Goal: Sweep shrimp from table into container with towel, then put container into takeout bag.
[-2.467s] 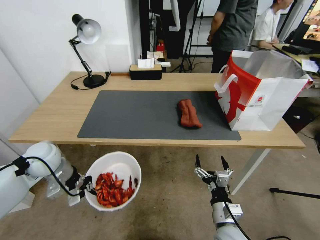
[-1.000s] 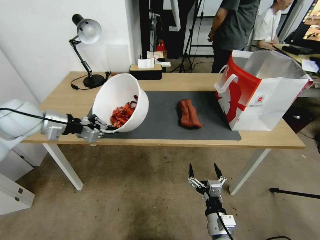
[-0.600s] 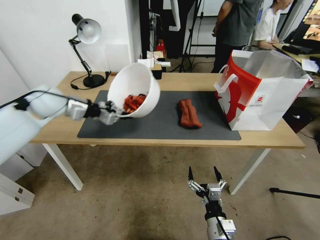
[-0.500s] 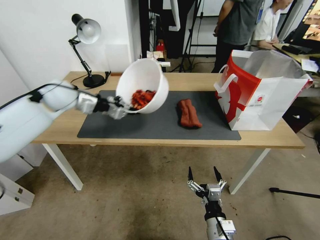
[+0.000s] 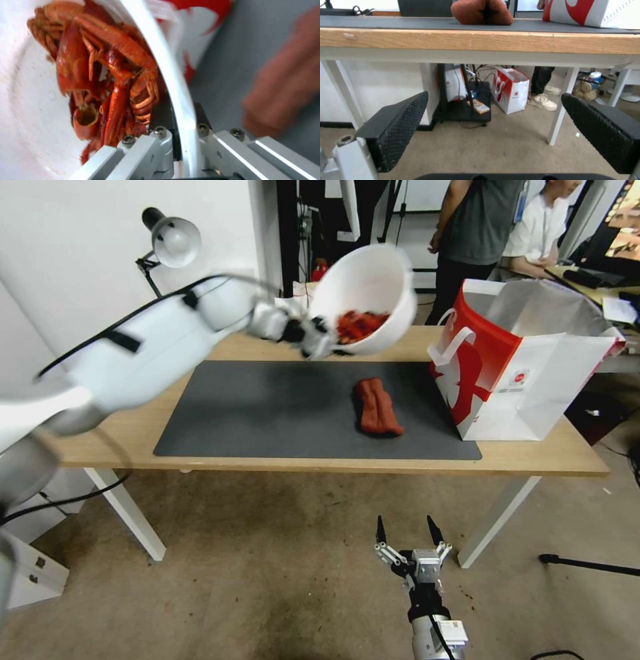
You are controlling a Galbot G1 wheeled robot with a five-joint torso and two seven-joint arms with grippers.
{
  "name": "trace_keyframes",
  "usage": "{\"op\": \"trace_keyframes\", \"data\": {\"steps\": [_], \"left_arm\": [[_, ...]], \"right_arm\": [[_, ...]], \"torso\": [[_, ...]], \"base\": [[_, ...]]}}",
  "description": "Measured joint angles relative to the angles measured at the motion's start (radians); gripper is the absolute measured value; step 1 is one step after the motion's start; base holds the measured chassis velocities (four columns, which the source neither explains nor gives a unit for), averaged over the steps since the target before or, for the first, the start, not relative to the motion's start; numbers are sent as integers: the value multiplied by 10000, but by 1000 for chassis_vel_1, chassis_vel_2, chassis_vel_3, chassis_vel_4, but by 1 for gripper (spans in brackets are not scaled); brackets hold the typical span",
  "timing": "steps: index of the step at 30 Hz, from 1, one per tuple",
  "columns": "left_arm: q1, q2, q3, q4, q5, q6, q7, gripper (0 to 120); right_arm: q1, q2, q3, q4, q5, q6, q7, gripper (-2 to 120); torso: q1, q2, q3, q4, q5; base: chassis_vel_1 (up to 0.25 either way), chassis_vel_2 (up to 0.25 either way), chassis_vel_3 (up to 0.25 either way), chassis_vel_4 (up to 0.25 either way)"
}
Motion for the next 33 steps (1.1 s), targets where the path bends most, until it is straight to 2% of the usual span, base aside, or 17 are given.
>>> {"op": "trace_keyframes", "data": {"steps": [1, 2, 4, 5, 7, 8, 10, 11, 13, 14, 16, 20, 24, 26, 28, 31, 33], "left_arm": [[-63, -210, -22, 310, 13, -18, -12, 0], [-63, -210, -22, 310, 13, -18, -12, 0], [-427, -1246, -59, 1649, 66, -21, -155, 0], [-427, -1246, -59, 1649, 66, -21, -155, 0], [-659, -2033, -119, 2503, 62, -38, -210, 0], [-659, -2033, -119, 2503, 62, -38, -210, 0], [-817, -2630, -85, 2964, -119, -39, -226, 0], [-817, -2630, -85, 2964, -119, -39, -226, 0], [-869, -3151, -39, 3431, -238, -48, -233, 0], [-869, -3151, -39, 3431, -238, -48, -233, 0], [-870, -3534, -52, 3665, -378, -52, -350, 0], [-948, -3793, 147, 3654, -657, 57, -585, 0], [-1141, -3797, 594, 3468, -1228, 284, -756, 0], [-1163, -3792, 644, 3445, -1261, 295, -762, 0], [-1295, -3768, 1036, 3221, -1535, 323, -860, 0], [-1340, -3763, 1219, 3101, -1695, 331, -955, 0], [-1431, -3753, 1571, 2858, -1981, 369, -1145, 0]], "right_arm": [[-2, 0, -6, -1, -12, 1, 0, 100], [-2, 0, -6, -1, -12, 1, 0, 100], [-63, -9, -33, -18, -122, 42, -9, 100], [-63, -9, -33, -18, -122, 42, -9, 100], [-54, -2, -82, -117, -201, 73, -26, 100], [-54, -2, -82, -117, -201, 73, -26, 100], [-74, 38, -122, -173, -267, 99, -42, 100], [-74, 38, -122, -173, -267, 99, -42, 100], [-142, 42, -118, -192, -323, 148, -60, 100], [-142, 42, -118, -192, -323, 148, -60, 100], [-211, 17, -75, -199, -338, 222, -74, 100], [-312, 5, -46, -222, -360, 343, -95, 100], [-383, 62, -44, -290, -425, 477, -137, 100], [-385, 71, -43, -298, -438, 493, -140, 100], [-386, 98, -55, -337, -501, 528, -156, 100], [-385, 99, -65, -338, -517, 530, -162, 100], [-380, 104, -70, -345, -527, 530, -166, 100]], "torso": [[0, 0, 0, -1, 0], [0, 0, 0, -1, 0], [2, 1, 1, 0, 0], [2, 1, 1, 0, 0], [0, 1, 0, 3, 1], [0, 1, 0, 3, 1], [0, 1, 0, -4, 2], [0, 1, 0, -4, 2], [-1, 1, 0, -2, 1], [-1, 1, 0, -2, 1], [0, 1, -1, 2, -1], [-1, 1, 0, -4, 0], [-2, 1, -1, 1, -5], [-1, 1, -1, 2, -8], [-1, 1, -1, 4, -12], [-1, 2, -1, 2, -14], [-1, 2, -1, 0, -9]], "base": [[0, 0, 0, 0], [0, 0, 0, 0], [0, 0, 0, 0], [0, 0, 0, 0], [0, 0, 0, 0], [0, 0, 0, 0], [0, 0, 0, 0], [0, 0, 0, 0], [0, 0, 0, 0], [0, 0, 0, 0], [0, 0, 0, 0], [0, 0, 0, 0], [0, 0, 0, 0], [0, 0, 0, 0], [0, 0, 0, 0], [0, 0, 0, 0], [0, 0, 0, 0]]}}
